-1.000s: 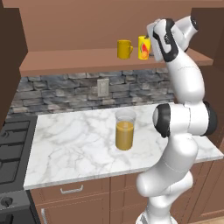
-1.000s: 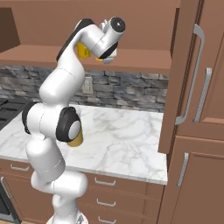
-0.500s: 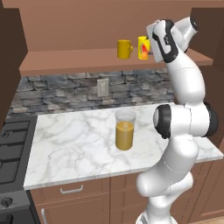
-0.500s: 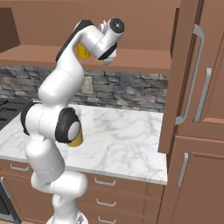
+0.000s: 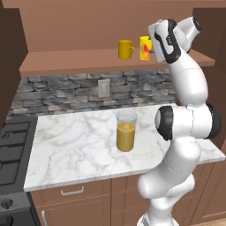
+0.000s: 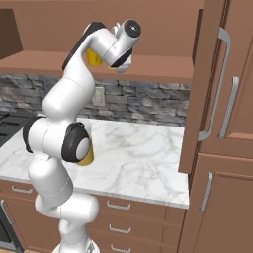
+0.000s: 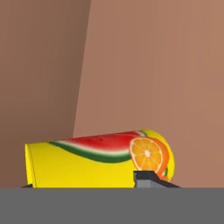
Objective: There is a tray on the dining counter. Grab the cup, mug, and pitcher and place them on the tray. The pitcher may be placed next to the tray if it cannot fit the tray.
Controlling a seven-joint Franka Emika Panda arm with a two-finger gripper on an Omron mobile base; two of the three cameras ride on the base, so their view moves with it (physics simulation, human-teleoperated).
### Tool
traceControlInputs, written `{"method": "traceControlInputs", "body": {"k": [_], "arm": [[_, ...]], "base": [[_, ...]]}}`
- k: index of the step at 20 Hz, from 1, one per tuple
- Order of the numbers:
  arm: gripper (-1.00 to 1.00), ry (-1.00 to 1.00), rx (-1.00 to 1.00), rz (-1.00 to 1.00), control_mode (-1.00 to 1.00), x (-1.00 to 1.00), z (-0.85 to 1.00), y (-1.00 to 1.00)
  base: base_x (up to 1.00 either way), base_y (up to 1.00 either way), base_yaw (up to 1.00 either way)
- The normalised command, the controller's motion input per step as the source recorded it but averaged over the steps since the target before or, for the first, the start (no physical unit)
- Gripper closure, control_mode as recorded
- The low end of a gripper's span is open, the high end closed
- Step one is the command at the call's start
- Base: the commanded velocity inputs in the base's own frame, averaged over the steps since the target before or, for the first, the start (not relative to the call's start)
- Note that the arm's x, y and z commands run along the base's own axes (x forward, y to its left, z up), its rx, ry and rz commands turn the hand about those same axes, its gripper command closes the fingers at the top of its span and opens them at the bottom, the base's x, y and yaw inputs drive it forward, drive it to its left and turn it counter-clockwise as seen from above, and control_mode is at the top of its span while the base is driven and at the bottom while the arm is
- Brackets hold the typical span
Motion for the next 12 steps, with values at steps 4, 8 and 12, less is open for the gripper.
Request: {"method": "traceControlInputs", "body": {"k": [4, 8, 12], "arm": [[1.00, -0.10, 0.01, -0.05, -1.00, -0.14, -0.18, 0.00], [1.00, -0.15, 0.06, -0.08, -1.00, -0.17, -0.33, 0.00], [1.00, -0.16, 0.04, -0.13, -1.00, -0.38, -0.14, -0.13]], "base": [[0.00, 0.00, 0.00], [0.00, 0.00, 0.00], [0.00, 0.00, 0.00]]}}
